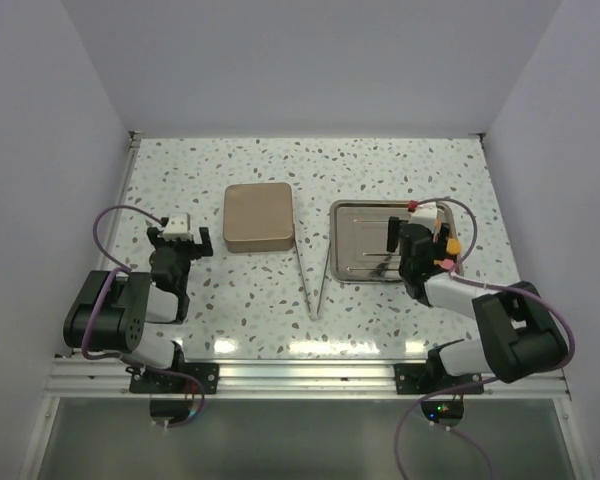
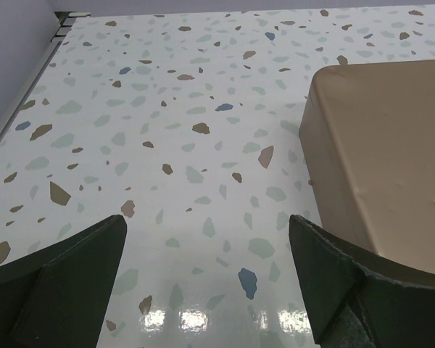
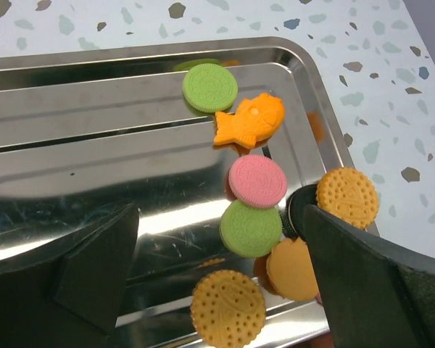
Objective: Pack the cookies
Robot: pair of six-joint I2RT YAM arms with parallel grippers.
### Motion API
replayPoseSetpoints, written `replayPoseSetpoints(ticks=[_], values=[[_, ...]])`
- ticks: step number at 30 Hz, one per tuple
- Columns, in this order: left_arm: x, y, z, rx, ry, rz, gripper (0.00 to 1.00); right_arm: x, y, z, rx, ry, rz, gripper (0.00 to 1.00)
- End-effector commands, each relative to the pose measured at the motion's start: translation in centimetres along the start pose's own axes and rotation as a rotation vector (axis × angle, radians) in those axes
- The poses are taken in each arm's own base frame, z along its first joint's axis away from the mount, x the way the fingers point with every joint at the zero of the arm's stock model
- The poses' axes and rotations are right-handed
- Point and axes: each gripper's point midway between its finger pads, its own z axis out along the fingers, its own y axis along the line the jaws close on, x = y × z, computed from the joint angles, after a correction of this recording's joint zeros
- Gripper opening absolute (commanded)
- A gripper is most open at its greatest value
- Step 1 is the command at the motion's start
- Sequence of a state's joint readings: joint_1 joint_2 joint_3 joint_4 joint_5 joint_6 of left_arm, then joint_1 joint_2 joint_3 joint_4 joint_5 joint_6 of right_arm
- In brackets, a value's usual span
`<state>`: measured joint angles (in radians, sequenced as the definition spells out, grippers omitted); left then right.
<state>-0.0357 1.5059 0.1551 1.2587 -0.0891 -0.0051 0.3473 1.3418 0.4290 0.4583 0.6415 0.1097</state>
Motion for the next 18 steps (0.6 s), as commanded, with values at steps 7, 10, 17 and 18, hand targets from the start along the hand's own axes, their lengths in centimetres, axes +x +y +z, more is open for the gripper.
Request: replayPoseSetpoints(ticks=[7,10,17,18], values=[[-2.7,0.2,0.7,-0.010,-0.099,0.017,1.00,-2.8,-0.5,3.7,-0.125,-0.162,0.131,0.99],[-2.7,0.2,0.7,-0.010,-0.097,0.018,1.00,-1.8,1.4,4.0,-0.262,-0.183,0.073,0.99],[-2.7,0.2,0.7,-0.012,-0.100,0.017,1.00,-2.2,1.3,3.8,-0.262,-0.194,0.077,0.99],[-2.7,0.2,0.7,-0.010,-0.097,0.018,1.00,-2.1,1.3,3.8,-0.261,-0.193,0.077,0.99]])
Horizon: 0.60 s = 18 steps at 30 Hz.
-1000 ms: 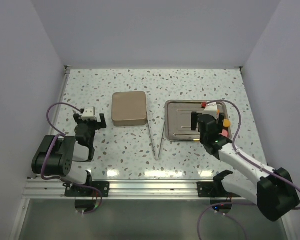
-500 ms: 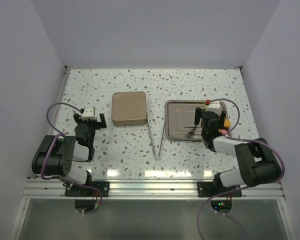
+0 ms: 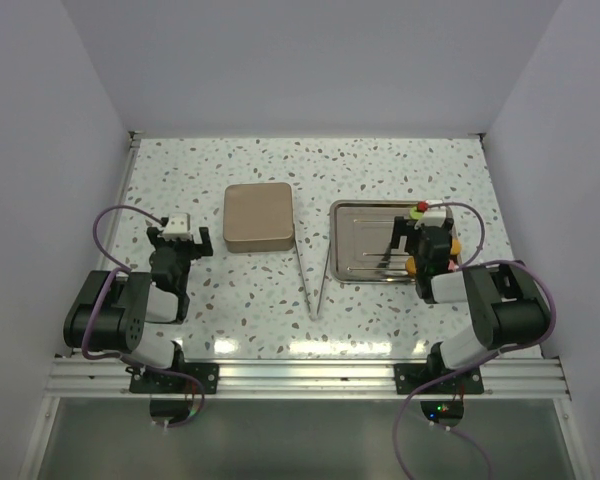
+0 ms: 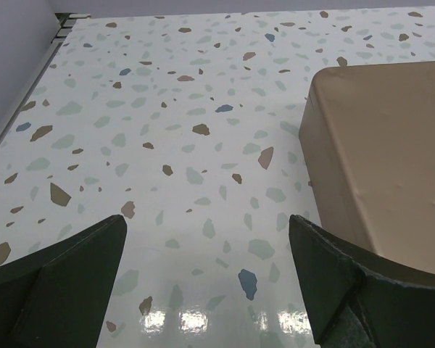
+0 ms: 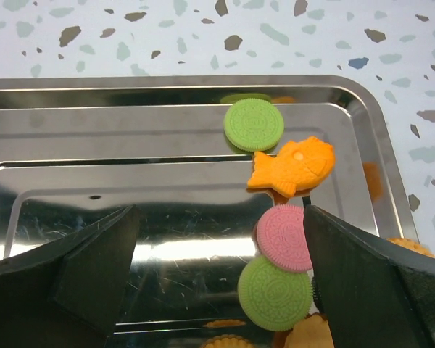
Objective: Pack the cookies
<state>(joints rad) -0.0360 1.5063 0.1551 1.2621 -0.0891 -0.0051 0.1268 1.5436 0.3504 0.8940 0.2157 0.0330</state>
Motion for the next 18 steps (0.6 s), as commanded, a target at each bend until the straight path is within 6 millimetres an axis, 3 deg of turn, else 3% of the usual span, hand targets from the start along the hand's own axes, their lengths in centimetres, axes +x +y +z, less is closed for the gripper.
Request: replayPoseSetpoints(ticks=[1,18], values=[[-2.6,0.2,0.7,-0.010,-0.094,0.018,1.00,-2.8,0.7,0.2,-0.039,-0.105,0.000,0.99],[-2.6,0.2,0.7,-0.010,-0.096,0.016,1.00,-2.6,1.7,0.3,-0.090,-0.092,-0.011,0.99]])
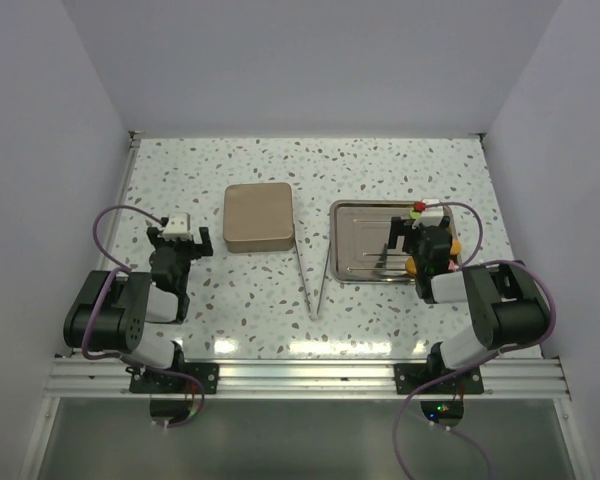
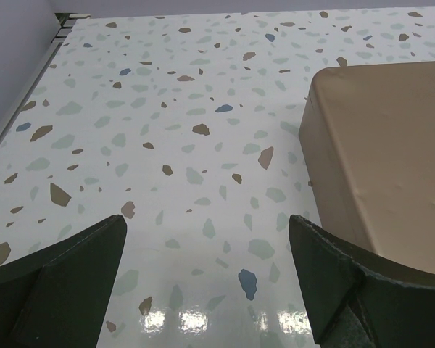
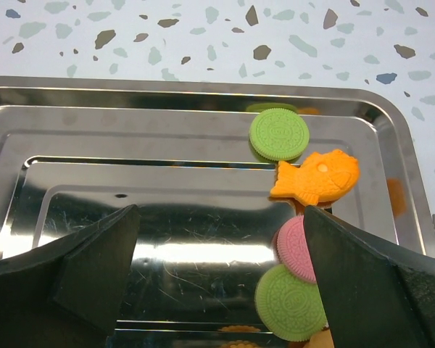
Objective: Pack the cookies
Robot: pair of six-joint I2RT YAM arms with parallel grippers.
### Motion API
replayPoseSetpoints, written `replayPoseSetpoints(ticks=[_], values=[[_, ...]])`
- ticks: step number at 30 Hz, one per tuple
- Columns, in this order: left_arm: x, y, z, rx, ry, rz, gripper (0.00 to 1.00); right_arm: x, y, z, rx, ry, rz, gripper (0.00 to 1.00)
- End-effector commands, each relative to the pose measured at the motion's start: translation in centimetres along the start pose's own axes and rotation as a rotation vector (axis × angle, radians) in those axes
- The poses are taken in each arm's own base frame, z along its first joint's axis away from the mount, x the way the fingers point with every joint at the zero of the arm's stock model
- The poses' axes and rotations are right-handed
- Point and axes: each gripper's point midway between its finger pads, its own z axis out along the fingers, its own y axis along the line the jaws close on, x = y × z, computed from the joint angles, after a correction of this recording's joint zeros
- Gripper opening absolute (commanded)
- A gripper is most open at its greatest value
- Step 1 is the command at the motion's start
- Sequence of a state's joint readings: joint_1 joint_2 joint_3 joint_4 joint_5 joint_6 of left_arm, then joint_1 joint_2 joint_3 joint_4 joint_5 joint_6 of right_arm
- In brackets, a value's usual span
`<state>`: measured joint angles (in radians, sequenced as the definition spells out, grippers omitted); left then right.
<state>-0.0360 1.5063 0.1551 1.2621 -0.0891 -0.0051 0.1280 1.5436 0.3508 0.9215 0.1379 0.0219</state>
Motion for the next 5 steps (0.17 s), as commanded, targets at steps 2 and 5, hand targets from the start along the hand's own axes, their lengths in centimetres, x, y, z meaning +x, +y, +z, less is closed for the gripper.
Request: replayPoseSetpoints(ticks=[2,5], values=[[-2.62,0.17,0.69,-0.010,-0.096,0.018,1.00,-1.89,0.18,0.31,-0.009,-0.065,-0.009,0.99],[-2.67,0.17,0.68,-0.010,-0.097,0.018,1.00,-2.08,0.14,0.17,-0.008,-0.076,-0.006,0.99]])
